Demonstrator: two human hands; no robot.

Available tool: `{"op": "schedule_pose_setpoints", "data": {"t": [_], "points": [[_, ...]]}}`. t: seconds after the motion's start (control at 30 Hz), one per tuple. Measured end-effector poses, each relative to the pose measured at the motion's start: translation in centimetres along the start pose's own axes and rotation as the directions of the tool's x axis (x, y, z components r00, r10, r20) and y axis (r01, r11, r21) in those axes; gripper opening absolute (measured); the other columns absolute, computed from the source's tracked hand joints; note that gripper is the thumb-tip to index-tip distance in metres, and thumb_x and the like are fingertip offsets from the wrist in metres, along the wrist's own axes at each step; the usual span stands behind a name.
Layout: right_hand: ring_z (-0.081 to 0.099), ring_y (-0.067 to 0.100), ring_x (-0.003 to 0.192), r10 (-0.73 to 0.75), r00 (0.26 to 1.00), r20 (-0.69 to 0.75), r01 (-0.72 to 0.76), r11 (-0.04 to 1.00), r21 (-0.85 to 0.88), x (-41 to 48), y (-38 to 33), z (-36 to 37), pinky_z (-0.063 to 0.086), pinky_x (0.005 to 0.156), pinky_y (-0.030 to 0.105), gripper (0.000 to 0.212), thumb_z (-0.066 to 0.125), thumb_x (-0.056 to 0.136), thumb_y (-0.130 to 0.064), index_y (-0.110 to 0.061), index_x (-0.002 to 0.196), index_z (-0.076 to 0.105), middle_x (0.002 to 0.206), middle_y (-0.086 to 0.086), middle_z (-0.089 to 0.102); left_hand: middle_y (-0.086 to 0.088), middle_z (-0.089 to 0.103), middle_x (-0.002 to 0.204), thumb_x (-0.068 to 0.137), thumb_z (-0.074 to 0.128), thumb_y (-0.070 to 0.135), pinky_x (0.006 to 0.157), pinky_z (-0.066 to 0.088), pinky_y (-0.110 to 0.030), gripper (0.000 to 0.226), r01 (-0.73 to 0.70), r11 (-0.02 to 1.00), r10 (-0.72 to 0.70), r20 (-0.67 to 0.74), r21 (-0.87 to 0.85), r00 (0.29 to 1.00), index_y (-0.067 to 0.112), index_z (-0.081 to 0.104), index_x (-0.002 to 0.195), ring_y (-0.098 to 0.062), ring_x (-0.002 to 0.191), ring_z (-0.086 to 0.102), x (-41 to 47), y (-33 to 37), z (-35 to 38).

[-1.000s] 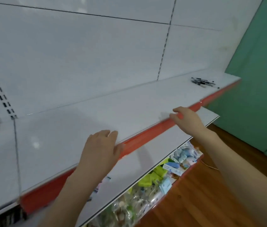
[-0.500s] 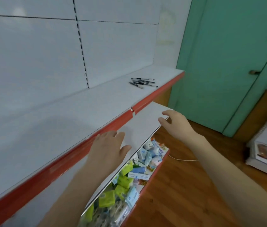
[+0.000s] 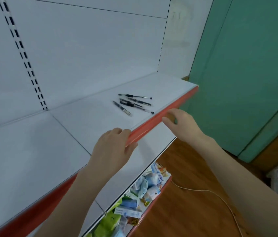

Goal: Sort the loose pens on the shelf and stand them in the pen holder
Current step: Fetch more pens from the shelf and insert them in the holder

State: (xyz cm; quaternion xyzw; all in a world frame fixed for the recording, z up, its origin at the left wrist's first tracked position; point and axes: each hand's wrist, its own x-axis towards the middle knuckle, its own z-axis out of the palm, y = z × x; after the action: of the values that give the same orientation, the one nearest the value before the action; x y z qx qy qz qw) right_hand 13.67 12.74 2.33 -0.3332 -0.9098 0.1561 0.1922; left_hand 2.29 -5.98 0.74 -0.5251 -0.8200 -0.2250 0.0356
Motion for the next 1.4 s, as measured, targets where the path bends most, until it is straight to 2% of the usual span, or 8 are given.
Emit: {"op": "schedule_pose_setpoints", "data": {"t": [0.27,0.53,0.67,0.8,0.93,1.07,1.23,1.4], "points": [[0.046,0.023,0.123,-0.063,0.987,0.145,0.058,0.998,0.04,11.2,5.0,1.1,0.034,0.098,0.027,0.043,0.046,0.095,-0.031,-0.007,0.13,0.047,0.135,0.009,0.05,-0.013,0.053,0.12,0.094,0.042,0.039,0.088,0.041,-0.034,0.044,0.34,0.938,-0.345,0.07,0.065,0.936,0.007,0.047,0.122,-0.029,0.109,0.052,9.2,-0.2,2.3],[0.047,0.023,0.12,-0.294,0.884,0.363,0.257,0.955,0.147,22.4,7.1,4.1,0.034,0.091,0.024,0.039,0.047,0.095,-0.029,-0.006,0.126,0.049,0.131,0.009,0.053,-0.015,0.058,0.096,0.091,0.043,0.05,0.07,0.033,-0.028,0.041,0.608,0.78,-0.606,-0.06,0.15,0.793,0.01,0.042,0.083,-0.025,0.084,0.046,18.1,0.9,6.6],[0.054,0.022,0.089,-0.414,0.802,0.431,0.365,0.91,0.194,25.7,6.9,5.3,0.036,0.072,0.026,0.028,0.051,0.091,-0.029,-0.005,0.103,0.058,0.097,0.007,0.061,-0.015,0.057,0.108,0.082,0.044,0.064,0.078,0.039,-0.032,0.064,0.74,0.656,-0.73,-0.123,0.147,0.672,0.005,0.051,0.104,-0.029,0.1,0.05,21.9,2.3,8.1],[0.056,0.024,0.098,-0.524,0.692,0.497,0.458,0.85,0.258,27.2,5.6,6.0,0.045,0.083,0.032,0.036,0.057,0.089,-0.029,-0.004,0.115,0.055,0.106,0.007,0.058,-0.015,0.048,0.123,0.075,0.045,0.073,0.088,0.041,-0.035,0.084,0.836,0.513,-0.833,-0.121,0.193,0.54,0.004,0.044,0.123,-0.03,0.114,0.043,24.1,3.3,9.0],[0.054,0.028,0.109,-0.556,0.63,0.542,0.546,0.813,0.2,28.5,4.4,6.5,0.044,0.093,0.038,0.031,0.053,0.09,-0.017,-0.003,0.117,0.055,0.12,0.012,0.057,-0.016,0.047,0.121,0.082,0.054,0.051,0.08,0.039,-0.032,0.06,0.863,0.455,-0.873,-0.081,0.22,0.481,0.004,0.047,0.117,-0.031,0.112,0.044,25.1,3.2,8.6],[0.057,0.027,0.105,-0.565,0.624,0.541,0.578,0.799,0.167,29.3,3.8,6.9,0.045,0.083,0.033,0.024,0.051,0.086,-0.01,-0.01,0.107,0.062,0.114,0.008,0.061,-0.017,0.044,0.123,0.084,0.052,0.029,0.079,0.04,-0.032,0.043,0.896,0.391,-0.906,-0.081,0.21,0.415,0.003,0.046,0.118,-0.033,0.111,0.047,25.2,2.9,8.1],[0.052,0.028,0.074,-0.542,0.646,0.538,0.614,0.788,0.057,29.6,3.0,7.3,0.034,0.053,0.024,0.006,0.052,0.082,-0.011,-0.009,0.076,0.053,0.07,0.003,0.051,-0.015,0.047,0.127,0.092,0.037,0.007,0.093,0.041,-0.032,0.033,0.872,0.362,-0.901,-0.116,0.328,0.418,0.0,0.043,0.123,-0.029,0.117,0.048,24.9,2.2,8.0],[0.037,0.019,0.047,-0.516,0.663,0.543,0.489,0.847,0.208,29.9,3.8,7.1,0.027,0.045,0.025,0.033,0.053,0.079,-0.009,-0.013,0.054,0.031,0.053,0.003,0.036,-0.017,0.057,0.113,0.092,0.036,0.003,0.075,0.042,-0.03,0.021,0.888,0.381,-0.898,-0.125,0.257,0.421,-0.001,0.047,0.11,-0.031,0.101,0.056,24.2,1.2,7.9]]}}
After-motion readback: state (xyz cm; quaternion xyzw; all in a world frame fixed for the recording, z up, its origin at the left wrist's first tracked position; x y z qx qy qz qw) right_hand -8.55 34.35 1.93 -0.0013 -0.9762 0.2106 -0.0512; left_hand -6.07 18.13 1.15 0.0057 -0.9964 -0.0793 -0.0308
